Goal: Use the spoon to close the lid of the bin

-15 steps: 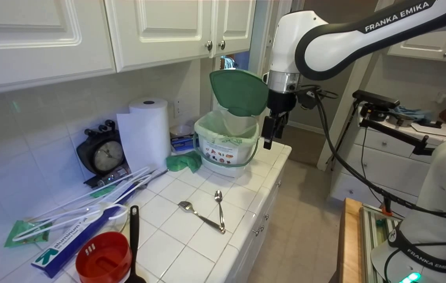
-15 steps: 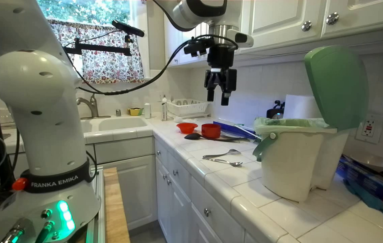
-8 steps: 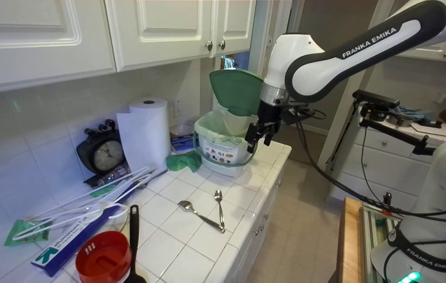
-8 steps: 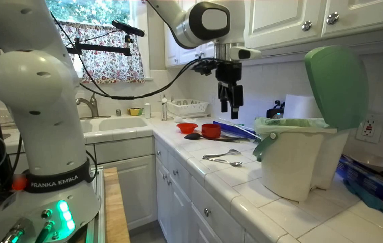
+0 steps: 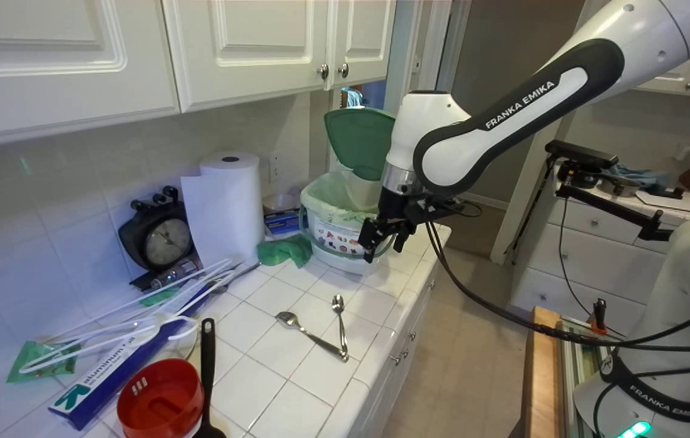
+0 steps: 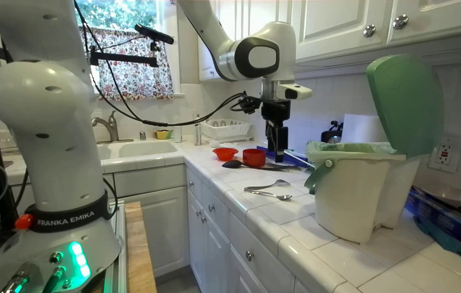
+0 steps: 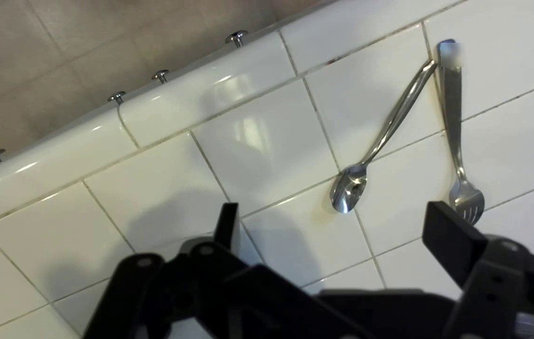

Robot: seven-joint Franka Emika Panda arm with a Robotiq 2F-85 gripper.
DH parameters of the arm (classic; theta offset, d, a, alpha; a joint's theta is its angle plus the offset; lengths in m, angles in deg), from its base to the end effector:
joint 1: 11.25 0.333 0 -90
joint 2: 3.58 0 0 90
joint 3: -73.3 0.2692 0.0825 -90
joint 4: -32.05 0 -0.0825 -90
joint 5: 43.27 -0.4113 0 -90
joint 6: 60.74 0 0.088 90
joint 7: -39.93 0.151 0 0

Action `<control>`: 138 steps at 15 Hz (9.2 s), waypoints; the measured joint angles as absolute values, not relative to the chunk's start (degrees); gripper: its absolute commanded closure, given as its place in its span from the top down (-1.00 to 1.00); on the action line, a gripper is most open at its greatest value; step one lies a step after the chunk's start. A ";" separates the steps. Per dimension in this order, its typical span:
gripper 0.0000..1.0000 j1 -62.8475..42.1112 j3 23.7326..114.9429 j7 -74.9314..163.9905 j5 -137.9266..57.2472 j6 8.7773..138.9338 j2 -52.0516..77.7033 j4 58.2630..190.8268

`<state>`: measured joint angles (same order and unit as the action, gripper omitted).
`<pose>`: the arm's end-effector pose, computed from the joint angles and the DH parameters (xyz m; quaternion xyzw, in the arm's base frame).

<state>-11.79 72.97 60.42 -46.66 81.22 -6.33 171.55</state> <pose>0.5127 -0.0063 0.2204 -0.9771 0.2071 -0.0415 0.0269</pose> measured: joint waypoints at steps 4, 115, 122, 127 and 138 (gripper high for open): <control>1.00 -11.51 73.60 65.14 -45.19 81.34 -1.52 168.98; -0.91 -6.91 71.36 78.63 -40.80 72.30 -5.71 158.71; -0.91 -10.28 72.95 84.34 -36.92 70.18 -13.97 163.28; -0.87 -13.30 73.36 84.23 -35.63 68.10 -18.41 164.80; -0.91 -13.39 73.88 84.23 -35.64 68.11 -17.93 164.81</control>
